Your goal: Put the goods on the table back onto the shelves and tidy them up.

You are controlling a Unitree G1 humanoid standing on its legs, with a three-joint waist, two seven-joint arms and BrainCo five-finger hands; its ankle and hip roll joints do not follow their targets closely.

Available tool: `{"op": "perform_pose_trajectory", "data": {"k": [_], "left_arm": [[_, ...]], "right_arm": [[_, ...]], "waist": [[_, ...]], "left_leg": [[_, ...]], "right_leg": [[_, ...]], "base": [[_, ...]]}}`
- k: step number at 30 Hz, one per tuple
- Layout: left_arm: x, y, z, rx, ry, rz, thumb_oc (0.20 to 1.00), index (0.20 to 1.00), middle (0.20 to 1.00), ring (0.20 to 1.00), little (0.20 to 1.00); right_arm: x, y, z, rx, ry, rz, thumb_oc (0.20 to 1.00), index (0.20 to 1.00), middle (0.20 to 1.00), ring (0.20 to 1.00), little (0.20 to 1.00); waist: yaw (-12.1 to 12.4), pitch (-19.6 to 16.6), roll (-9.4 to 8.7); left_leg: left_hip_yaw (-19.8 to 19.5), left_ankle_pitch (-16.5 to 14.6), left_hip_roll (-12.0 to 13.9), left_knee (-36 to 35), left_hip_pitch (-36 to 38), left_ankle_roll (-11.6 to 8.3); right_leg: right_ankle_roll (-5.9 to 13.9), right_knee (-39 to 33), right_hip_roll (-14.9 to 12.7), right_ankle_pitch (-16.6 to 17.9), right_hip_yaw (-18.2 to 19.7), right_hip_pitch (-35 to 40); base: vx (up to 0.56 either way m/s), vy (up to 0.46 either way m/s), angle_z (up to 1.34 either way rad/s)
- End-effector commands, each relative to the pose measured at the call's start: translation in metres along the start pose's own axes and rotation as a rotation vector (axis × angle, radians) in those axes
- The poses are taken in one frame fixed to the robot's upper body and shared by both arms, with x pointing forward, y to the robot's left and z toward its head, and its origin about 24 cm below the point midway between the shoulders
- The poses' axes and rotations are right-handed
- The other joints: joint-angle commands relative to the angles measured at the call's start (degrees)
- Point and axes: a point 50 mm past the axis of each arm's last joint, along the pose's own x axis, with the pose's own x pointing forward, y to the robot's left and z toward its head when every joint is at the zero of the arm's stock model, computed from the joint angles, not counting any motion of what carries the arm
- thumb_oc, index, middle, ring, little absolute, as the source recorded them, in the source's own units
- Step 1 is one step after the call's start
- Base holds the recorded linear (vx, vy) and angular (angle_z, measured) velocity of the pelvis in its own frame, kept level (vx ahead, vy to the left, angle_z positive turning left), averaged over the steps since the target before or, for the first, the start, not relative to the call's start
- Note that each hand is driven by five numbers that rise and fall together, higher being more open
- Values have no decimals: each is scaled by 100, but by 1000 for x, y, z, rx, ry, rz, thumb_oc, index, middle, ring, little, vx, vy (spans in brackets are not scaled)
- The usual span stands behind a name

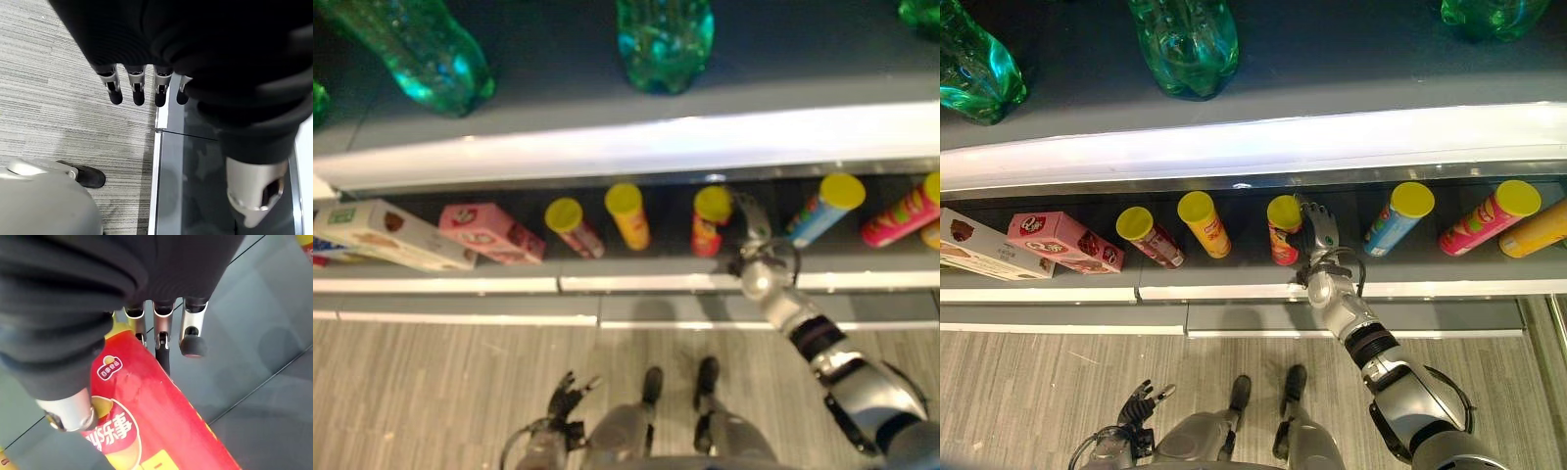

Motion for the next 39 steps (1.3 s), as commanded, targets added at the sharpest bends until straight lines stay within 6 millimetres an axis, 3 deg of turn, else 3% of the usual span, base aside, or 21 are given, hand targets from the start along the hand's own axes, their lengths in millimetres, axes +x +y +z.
{"op": "perform_pose_trajectory", "data": {"k": [1, 2, 15, 32, 37, 38, 39], "left_arm": [[1, 3, -5, 58, 24, -7, 1000, 1000, 1000, 1000, 1000], [0, 4, -6, 53, 29, -3, 1000, 1000, 1000, 1000, 1000], [-3, 7, -15, 54, 64, 12, 1000, 1000, 1000, 1000, 1000], [-7, 20, -33, 80, 153, 78, 1000, 1000, 1000, 1000, 1000], [-8, 20, -33, 81, 153, 78, 1000, 1000, 1000, 1000, 1000], [-12, 25, -46, 42, 219, 127, 1000, 1000, 1000, 1000, 1000], [-13, 23, -49, 40, 232, 127, 1000, 1000, 1000, 1000, 1000]], "right_arm": [[8, 3, 20, 65, -68, -5, 244, 244, 244, 244, 244], [6, 7, 19, 94, -47, 15, 1000, 1000, 1000, 1000, 1000], [-1, 11, 19, 163, -33, 32, 1000, 1000, 1000, 1000, 1000], [-13, -35, 17, 227, -118, -143, 1000, 1000, 1000, 1000, 1000], [-14, -35, 17, 227, -117, -143, 1000, 1000, 1000, 1000, 1000], [-58, -34, 1, 271, -96, -79, 1000, 1000, 1000, 1000, 1000], [-70, -34, -5, 270, -75, -59, 1000, 1000, 1000, 1000, 1000]], "waist": [[60, -177, -171], [56, -188, -175], [13, -260, -212], [-157, -504, -334], [-151, -504, -334], [-504, -670, -430], [-535, -742, -451]], "left_leg": [[170, -180, 144, -134, -90, -130], [169, -183, 144, -134, -77, -132], [224, -238, 171, -134, 37, -149], [430, -415, 204, -134, 355, -138], [433, -417, 205, -134, 360, -138], [674, -546, 227, -134, 587, -117], [755, -544, 218, -134, 611, -107]], "right_leg": [[602, 9, -284, -673, 463, 428], [603, 9, -284, -672, 463, 440], [599, 9, -270, -716, 453, 538], [622, 9, -259, -762, 561, 782], [622, 9, -258, -763, 564, 785], [634, 9, -236, -751, 743, 886], [635, 9, -239, -734, 809, 883]], "base": [[0, 0, 0], [0, 0, 0], [0, 0, 0], [5, 7, -4], [4, 24, -7], [6, 143, -2], [-14, 171, 9]]}}
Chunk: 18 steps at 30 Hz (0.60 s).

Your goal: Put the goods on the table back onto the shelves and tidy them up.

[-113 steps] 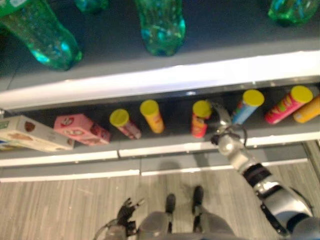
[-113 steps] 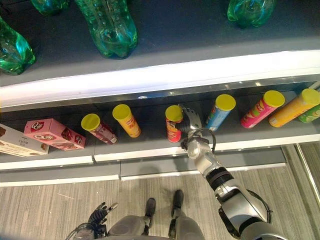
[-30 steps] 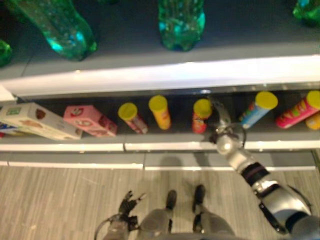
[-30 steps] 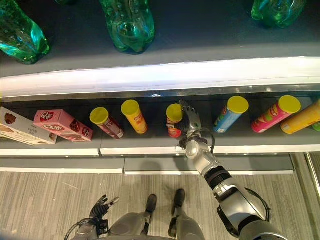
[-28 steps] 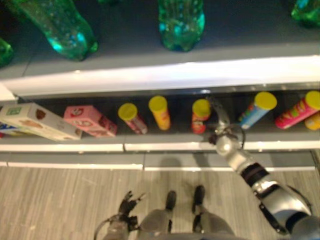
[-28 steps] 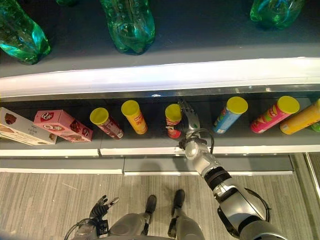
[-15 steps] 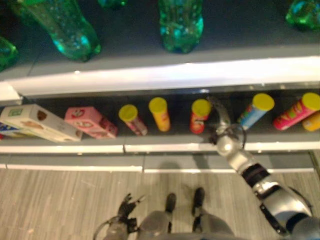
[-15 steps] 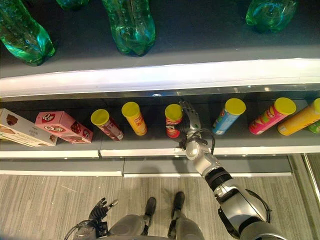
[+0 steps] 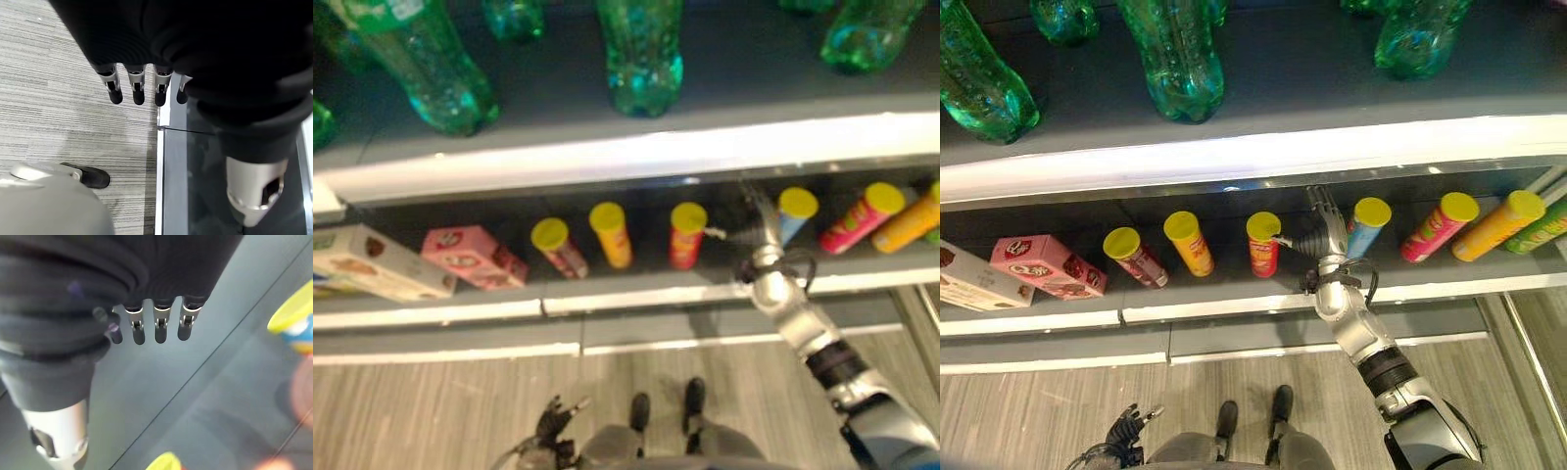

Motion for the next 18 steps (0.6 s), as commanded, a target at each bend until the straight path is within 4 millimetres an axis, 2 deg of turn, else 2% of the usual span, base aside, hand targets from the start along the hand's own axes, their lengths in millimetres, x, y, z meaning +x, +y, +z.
{"op": "perform_pose_trajectory", "data": {"k": [1, 3, 4, 5, 6, 8, 9, 10, 11, 12, 13, 14, 15, 17, 18], "left_arm": [[-6, 8, -31, 18, 123, 66, 1000, 1000, 1000, 1000, 1000], [-5, 6, -29, -18, 114, 79, 1000, 1000, 1000, 1000, 1000], [-6, 6, -28, -44, 104, 86, 1000, 1000, 1000, 1000, 1000], [-6, 4, -26, -103, 84, 105, 1000, 1000, 1000, 1000, 1000], [-6, 4, -26, -103, 84, 105, 1000, 1000, 1000, 1000, 1000], [-5, -2, -24, -136, 80, 103, 1000, 1000, 1000, 1000, 1000], [-3, -5, -24, -125, 92, 95, 1000, 1000, 1000, 1000, 1000], [-4, -5, -26, -110, 101, 92, 1000, 1000, 1000, 1000, 1000], [-3, -5, -25, -69, 101, 76, 1000, 1000, 1000, 1000, 1000], [-1, -5, -21, -28, 94, 65, 1000, 1000, 1000, 1000, 1000], [4, -10, -9, 62, 68, 35, 1000, 1000, 1000, 1000, 1000], [4, -10, -8, 62, 67, 36, 1000, 1000, 1000, 1000, 1000], [5, -9, -6, 91, 68, 36, 1000, 1000, 1000, 1000, 1000], [6, -9, -6, 95, 83, 29, 1000, 1000, 1000, 1000, 1000], [7, -11, -4, 71, 78, 25, 1000, 1000, 1000, 1000, 1000]], "right_arm": [[-49, -12, -6, 52, -36, 46, 1000, 1000, 1000, 1000, 1000], [-66, -12, -9, 60, -19, 73, 1000, 1000, 1000, 1000, 1000], [-71, -11, -6, 59, -41, 94, 1000, 1000, 1000, 1000, 1000], [-79, -8, -3, 27, -80, 126, 1000, 1000, 1000, 1000, 1000], [-79, -8, -3, 27, -80, 125, 1000, 1000, 1000, 1000, 1000], [-84, -3, -6, -13, -85, 145, 1000, 1000, 1000, 1000, 1000], [-97, 0, -19, -19, -12, 146, 1000, 1000, 1000, 1000, 1000], [-103, -2, -23, -32, 15, 150, 1000, 1000, 1000, 1000, 1000], [-112, -4, -31, -73, 51, 149, 1000, 1000, 1000, 1000, 1000], [-117, -3, -37, -81, 86, 151, 1000, 1000, 1000, 1000, 1000], [-130, 6, -50, -24, 215, 164, 1000, 1000, 1000, 1000, 1000], [-130, 6, -50, -23, 215, 163, 1000, 1000, 1000, 1000, 1000], [-139, 13, -59, 17, 296, 192, 1000, 1000, 1000, 1000, 1000], [-168, 29, -85, 76, 523, 241, 1000, 1000, 1000, 1000, 1000], [-193, 36, -108, 118, 735, 229, 1000, 1000, 1000, 1000, 1000]], "waist": [[-259, -382, -156], [-408, -370, -216], [-442, -322, -248], [-427, -284, -336], [-423, -294, -347], [-444, -281, -371], [-652, -336, -419], [-727, -375, -425], [-907, -346, -416], [-948, -321, -472], [-1026, -162, -454], [-1022, -169, -473], [-966, -120, -434], [-864, -115, -344], [-793, -181, -286]], "left_leg": [[554, -553, 207, -41, 274, -100], [718, -687, 183, 302, 256, -79], [651, -847, 164, 600, 219, -78], [90, -1008, 14, 1013, 123, -143], [97, -987, 2, 1017, 98, -143], [-728, -1199, -185, 1120, 152, -73], [-866, -1137, -229, 1006, 192, -13], [-747, -1122, -197, 868, 226, 17], [-404, -1070, -154, 614, 349, 119], [-198, -964, -159, 477, 333, 142], [315, -802, -53, 175, 342, 132], [321, -773, -68, 159, 329, 129], [591, -662, 28, 44, 325, 77], [1104, -514, 248, -41, 258, -31], [1589, -516, 393, -41, 286, -48]], "right_leg": [[619, 9, -269, -770, 560, 712], [635, 9, -269, -681, 804, 686], [634, 37, -247, -652, 1014, 657], [655, 88, -199, -562, 1428, 527], [658, 83, -211, -545, 1436, 505], [672, 238, -102, -456, 1818, 287], [756, 258, -83, -305, 2057, 60], [807, 264, -61, -234, 2172, -56], [997, 264, -11, -7, 2375, -291], [1089, 258, -27, 97, 2442, -433], [1164, 296, -104, 184, 1888, -737], [1166, 296, -117, 197, 1899, -759], [1129, 336, -289, 71, 1204, -800], [924, 472, -678, -256, -100, -635], [862, 656, -1073, -361, -669, -439]], "base": [[-39, 91, -3], [-89, 111, -59], [-158, 191, -138], [-121, 153, -138], [-128, 145, -195], [-160, 123, -212], [-244, 191, -213], [-326, 283, -217], [-280, 219, -204], [-432, 153, -206], [-314, 22, -165], [-309, -28, -148], [-178, -42, -135], [-251, -91, -136], [-181, -90, -167]]}}
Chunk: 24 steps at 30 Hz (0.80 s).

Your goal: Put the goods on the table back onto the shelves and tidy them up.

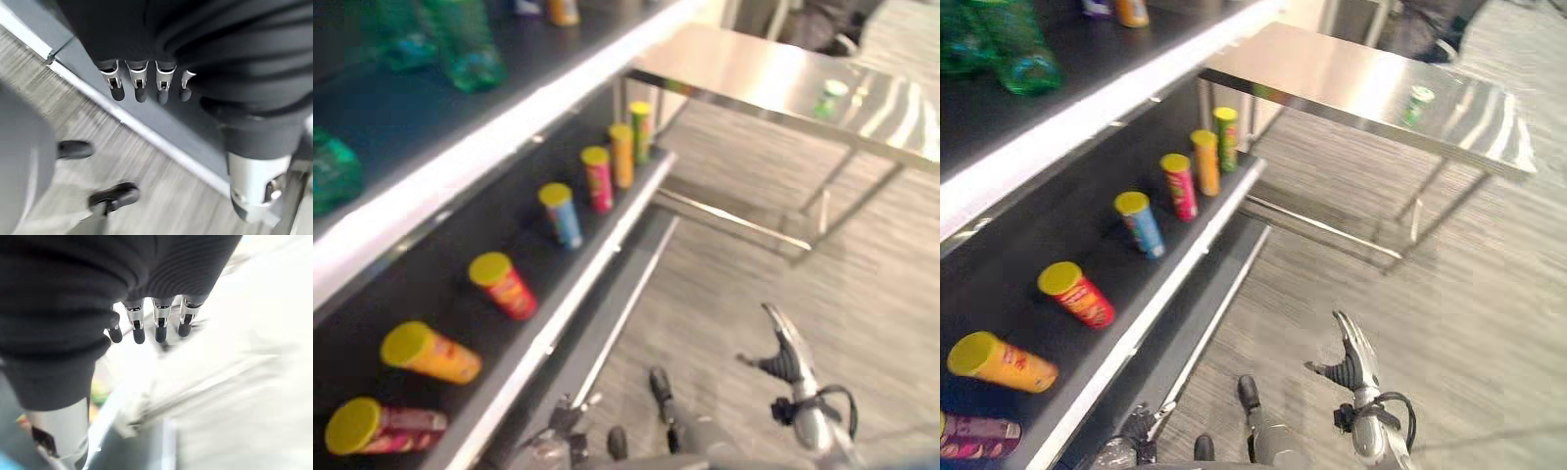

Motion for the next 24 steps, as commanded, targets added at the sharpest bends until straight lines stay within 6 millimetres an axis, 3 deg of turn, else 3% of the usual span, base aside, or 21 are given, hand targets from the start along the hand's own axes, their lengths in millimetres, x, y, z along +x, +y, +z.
{"op": "perform_pose_trajectory", "data": {"k": [1, 2, 3, 4, 5, 6, 7, 12, 15, 18, 19, 20, 21, 22, 23, 24], "left_arm": [[2, 12, 0, 35, 12, 28, 1000, 1000, 1000, 1000, 1000], [1, 12, -2, 32, 21, 19, 1000, 1000, 1000, 1000, 1000], [0, 11, -7, 21, 38, 15, 1000, 1000, 1000, 1000, 1000], [0, 12, -7, 22, 38, 15, 1000, 1000, 1000, 1000, 1000], [-2, 12, -14, 11, 66, 12, 1000, 1000, 1000, 1000, 1000], [-2, 12, -14, 12, 66, 12, 1000, 1000, 1000, 1000, 1000], [-3, 15, -19, 15, 89, 16, 1000, 1000, 1000, 1000, 1000], [-5, 25, -25, -1, 105, 54, 1000, 1000, 1000, 1000, 1000], [-4, 32, -23, -4, 94, 74, 1000, 1000, 1000, 1000, 1000], [-3, 36, -15, -100, 56, 109, 1000, 1000, 1000, 1000, 1000], [-4, 36, -16, -167, 54, 122, 1000, 1000, 1000, 1000, 1000], [-4, 36, -16, -168, 53, 122, 1000, 1000, 1000, 1000, 1000], [-5, 39, -18, -261, 62, 138, 1000, 1000, 1000, 1000, 1000], [-5, 39, -18, -261, 62, 138, 1000, 1000, 1000, 1000, 1000], [-6, 41, -26, -300, 98, 158, 1000, 1000, 1000, 1000, 1000], [-9, 41, -34, -333, 120, 173, 1000, 1000, 1000, 1000, 1000]], "right_arm": [[19, -5, -3, 163, 108, -48, 1000, 1000, 1000, 1000, 1000], [15, 2, -15, 206, 192, -29, 1000, 1000, 1000, 1000, 1000], [9, 8, -34, 354, 354, -64, 1000, 1000, 1000, 1000, 1000], [9, 8, -35, 356, 355, -65, 1000, 1000, 1000, 1000, 1000], [-2, 18, -49, 545, 497, -102, 1000, 1000, 1000, 1000, 1000], [-2, 18, -49, 547, 498, -102, 1000, 1000, 1000, 1000, 1000], [-11, 24, -58, 647, 575, -110, 1000, 1000, 1000, 1000, 1000], [-20, 29, -66, 723, 645, -125, 1000, 1000, 1000, 1000, 1000], [-23, 31, -66, 741, 650, -113, 1000, 1000, 1000, 1000, 1000], [-12, 26, -59, 733, 600, -100, 1000, 1000, 1000, 1000, 1000], [-2, 21, -53, 719, 549, -92, 1000, 1000, 1000, 1000, 1000], [-2, 21, -53, 719, 548, -92, 1000, 1000, 1000, 1000, 1000], [6, 12, -48, 729, 503, -107, 1000, 1000, 1000, 1000, 1000], [7, 12, -48, 729, 503, -107, 1000, 1000, 1000, 1000, 1000], [17, 3, -39, 716, 445, -114, 1000, 1000, 1000, 1000, 1000], [25, -5, -31, 693, 391, -116, 1000, 1000, 1000, 1000, 1000]], "waist": [[344, 257, 87], [385, 214, 145], [431, 88, 146], [452, 91, 142], [504, -81, 115], [522, -83, 109], [515, -225, 53], [442, -324, -5], [440, -309, -33], [412, -247, 62], [512, -158, 111], [500, -155, 125], [778, 41, 38], [758, 40, 52], [1033, 193, -96], [1173, 251, -184]], "left_leg": [[296, -569, 344, -386, 550, -628], [408, -710, 422, -386, 667, -643], [737, -714, 448, -382, 708, -626], [753, -721, 442, -382, 717, -622], [1005, -746, 461, -380, 740, -634], [1020, -751, 454, -380, 745, -629], [1189, -789, 480, -386, 785, -672], [1492, -770, 715, -386, 955, -890], [1530, -719, 972, -386, 1172, -1086], [1425, -547, 1513, 33, 1333, -1245], [1043, -143, 1853, 1088, 1021, -1182], [1017, -157, 1885, 1137, 991, -1199], [205, 446, 1997, 2472, 313, -1023], [163, 436, 2019, 2519, 270, -1037], [-449, 279, 1587, 3440, -424, -875], [-613, 140, 1079, 3509, -825, -735]], "right_leg": [[-5, 184, -578, 66, -306, 484], [61, 248, -695, -9, -357, 665], [167, 287, -1078, 165, -501, 920], [175, 285, -1081, 172, -483, 918], [280, 250, -1416, 430, -555, 1109], [288, 243, -1420, 442, -538, 1105], [433, 136, -1631, 773, -537, 1194], [613, -214, -1606, 1000, -519, 1134], [546, -193, -1415, 594, -476, 1120], [208, 335, -950, -36, -253, 1051], [-125, 343, -564, -315, -165, 1226], [-139, 339, -543, -322, -183, 1233], [-460, 159, -234, -439, -102, 1558], [-470, 153, -216, -442, -126, 1561], [-603, -13, -146, -546, -56, 1790], [-623, -73, -191, -518, 53, 1833]], "base": [[-61, -63, -208], [-11, -62, -197], [-11, -58, -150], [-15, -156, -153], [40, -93, -130], [143, -229, -145], [105, -123, -115], [166, -231, -54], [196, -270, -55], [255, -414, -1], [225, -400, 9], [264, -571, -7], [124, -330, -18], [273, -513, -30], [167, -223, -12], [171, -215, -1]]}}
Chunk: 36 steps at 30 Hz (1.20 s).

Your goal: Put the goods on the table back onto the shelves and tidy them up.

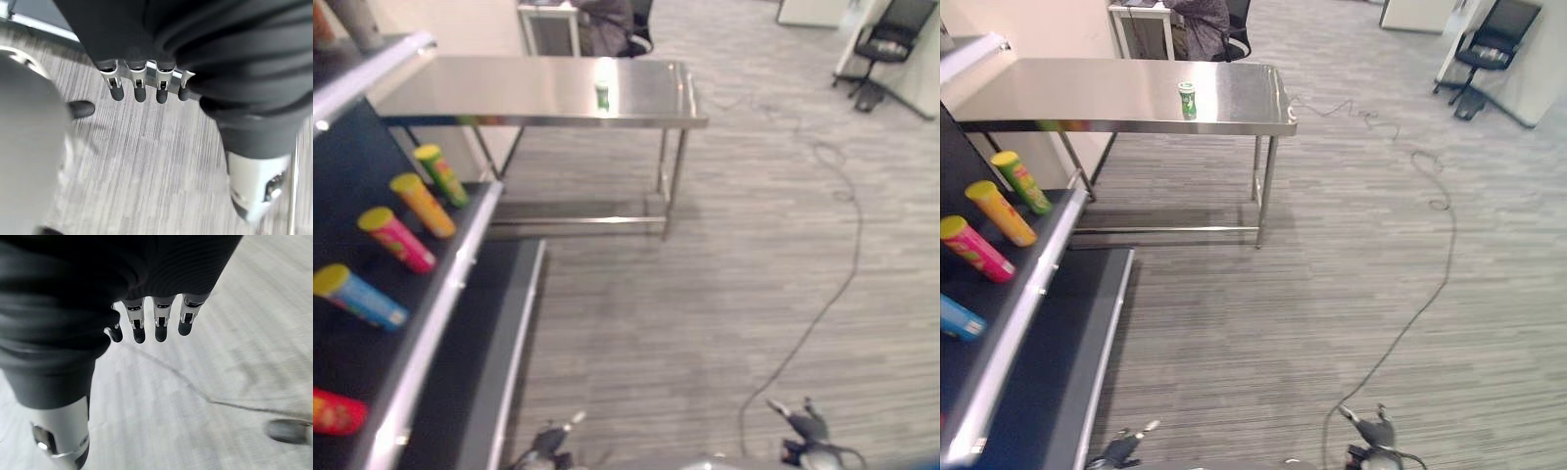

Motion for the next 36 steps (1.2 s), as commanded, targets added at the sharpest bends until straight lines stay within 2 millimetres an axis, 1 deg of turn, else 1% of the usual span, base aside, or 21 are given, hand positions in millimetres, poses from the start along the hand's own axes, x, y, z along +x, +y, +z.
{"op": "perform_pose_trajectory", "data": {"k": [1, 2, 4, 5, 6, 7, 8, 13, 15, 16, 18, 19, 21, 22, 23, 24, 26, 27, 28, 31, 36], "left_arm": [[-3, -6, -13, -96, 51, 10, 1000, 1000, 1000, 1000, 1000], [-5, -2, -23, -127, 86, 27, 1000, 1000, 1000, 1000, 1000], [-8, 4, -36, -173, 142, 62, 1000, 1000, 1000, 1000, 1000], [-9, 4, -40, -183, 153, 66, 1000, 1000, 1000, 1000, 1000], [-12, 3, -49, -200, 188, 69, 1000, 1000, 1000, 1000, 1000], [-12, 3, -49, -200, 188, 69, 1000, 1000, 1000, 1000, 1000], [-13, 4, -53, -216, 197, 87, 1000, 1000, 1000, 1000, 1000], [-19, 16, -68, -205, 235, 130, 1000, 1000, 1000, 1000, 1000], [-21, 26, -73, -165, 247, 155, 1000, 1000, 1000, 1000, 1000], [-17, 30, -64, -109, 220, 144, 1000, 1000, 1000, 1000, 1000], [-11, 31, -48, -54, 170, 116, 1000, 1000, 1000, 1000, 1000], [-11, 31, -48, -54, 170, 116, 1000, 1000, 1000, 1000, 1000], [-5, 28, -25, 26, 88, 87, 1000, 1000, 1000, 1000, 1000], [-1, 27, -11, 66, 46, 77, 1000, 1000, 1000, 1000, 1000], [3, 19, 13, 95, -41, 55, 1000, 1000, 1000, 1000, 1000], [5, 12, 28, 113, -96, 31, 1000, 1000, 1000, 1000, 1000], [5, 6, 38, 125, -142, 5, 1000, 1000, 1000, 1000, 1000], [5, -2, 49, 157, -189, -28, 1000, 1000, 1000, 1000, 1000], [4, -11, 63, 209, -245, -63, 1000, 1000, 1000, 1000, 1000], [5, -20, 67, 250, -251, -76, 1000, 1000, 1000, 1000, 1000], [4, -33, 42, 284, -161, -118, 1000, 1000, 1000, 1000, 1000]], "right_arm": [[8, -2, 63, 22, -249, 19, 1000, 1000, 1000, 1000, 1000], [7, -1, 76, 16, -301, 22, 1000, 1000, 1000, 1000, 1000], [5, -6, 94, 8, -390, -13, 1000, 1000, 1000, 1000, 1000], [3, -11, 107, 3, -448, -42, 1000, 1000, 1000, 1000, 1000], [-5, -17, 136, -11, -586, -87, 1000, 1000, 1000, 1000, 1000], [-5, -17, 136, -11, -586, -87, 1000, 1000, 1000, 1000, 1000], [-16, -22, 164, -72, -735, -146, 1000, 1000, 1000, 1000, 1000], [-41, -23, 210, -187, -990, -194, 1000, 1000, 1000, 1000, 1000], [-49, -23, 218, -285, -1059, -220, 1000, 1000, 1000, 1000, 1000], [-55, -18, 223, -296, -1099, -205, 1000, 1000, 1000, 1000, 1000], [-63, -11, 234, -256, -1158, -180, 1000, 1000, 1000, 1000, 1000], [-63, -11, 234, -256, -1158, -180, 1000, 1000, 1000, 1000, 1000], [-72, -1, 247, -262, -1220, -154, 1000, 1000, 1000, 1000, 1000], [-79, 2, 257, -269, -1273, -158, 1000, 1000, 1000, 1000, 1000], [-91, 3, 267, -265, -1344, -158, 1000, 1000, 1000, 1000, 1000], [-101, 2, 274, -252, -1401, -156, 1000, 1000, 1000, 1000, 1000], [-111, -2, 279, -241, -1446, -162, 1000, 1000, 1000, 1000, 1000], [-118, -8, 284, -238, -1494, -196, 1000, 1000, 1000, 1000, 1000], [-128, -18, 292, -208, -1547, -248, 1000, 1000, 1000, 1000, 1000], [-141, -31, 297, -158, -1605, -311, 1000, 1000, 1000, 1000, 1000], [-156, -46, 293, -209, -1667, -363, 1000, 1000, 1000, 1000, 1000]], "waist": [[458, 609, 6], [607, 651, 9], [751, 642, 48], [793, 612, 104], [927, 567, 261], [926, 563, 263], [1048, 574, 298], [1263, 400, 233], [1411, 246, 42], [1443, 164, -146], [1434, 128, -213], [1439, 120, -211], [1319, 142, -120], [1233, 168, -40], [1005, 224, 91], [836, 276, 157], [708, 312, 226], [551, 375, 258], [390, 408, 208], [138, 411, 131], [-72, 229, 8]], "left_leg": [[-685, -491, -1030, 1581, -486, 701], [-815, -702, -1419, 1467, -793, 711], [-772, -795, -1545, 734, -1074, 674], [-686, -697, -1487, 254, -1131, 644], [-635, -132, -1476, -1095, -1197, 522], [-635, -97, -1476, -1141, -1185, 522], [-664, 70, -1583, -2137, -1359, 440], [-533, 305, -1515, -2276, -1491, 460], [-597, 557, -1638, -2043, -1412, 551], [-514, 353, -1841, -1876, -1196, 745], [-359, 35, -2003, -1738, -929, 1013], [-355, 33, -1996, -1734, -937, 1013], [-327, -288, -2175, -1759, -401, 1252], [-315, -428, -2197, -1884, -92, 1344], [-449, -614, -2206, -2096, 395, 1388], [-541, -683, -2205, -2182, 640, 1361], [-663, -726, -2170, -2231, 808, 1317], [-829, -814, -2174, -2262, 1007, 1262], [-1072, -1070, -2196, -2327, 1317, 1116], [-1450, -1376, -2158, -2332, 1632, 988], [-1948, -1845, -2011, -2332, 2079, 926]], "right_leg": [[-153, -963, -47, 496, 349, 424], [-120, -990, -17, 433, 469, 542], [-42, -1030, 6, 240, 515, 732], [-24, -1041, 33, 143, 477, 849], [-23, -1068, 192, -35, 476, 1133], [-24, -1070, 193, -27, 475, 1125], [-6, -1022, 228, -288, 542, 1407], [163, -883, 183, -585, 802, 1889], [299, -486, -18, -383, 914, 1937], [544, 121, -286, 279, 844, 1739], [740, 1261, -625, 1291, 722, 1400], [739, 1262, -622, 1294, 729, 1390], [841, 2413, -1142, 2196, 367, 967], [828, 2793, -1298, 2263, 222, 696], [679, 3010, -1266, 1684, 121, 169], [556, 2837, -1044, 1283, 80, -162], [486, 2503, -871, 1052, 37, -325], [409, 1944, -605, 873, 75, -566], [448, 530, -369, 828, 243, -669], [636, -799, -93, 1256, 796, -911], [676, -1039, 25, 1623, 1310, -938]], "base": [[129, -36, -11], [195, -12, -29], [342, 6, -52], [596, 103, -53], [458, 99, -41], [634, 141, -11], [472, 112, 3], [507, 196, -20], [641, 330, -62], [426, 254, -57], [439, 302, -27], [348, 283, 15], [423, 384, 25], [610, 441, 41], [656, 347, 39], [481, 205, 52], [290, 24, 48], [577, -64, 73], [456, -71, 78], [484, -76, 87], [443, -101, 88]]}}
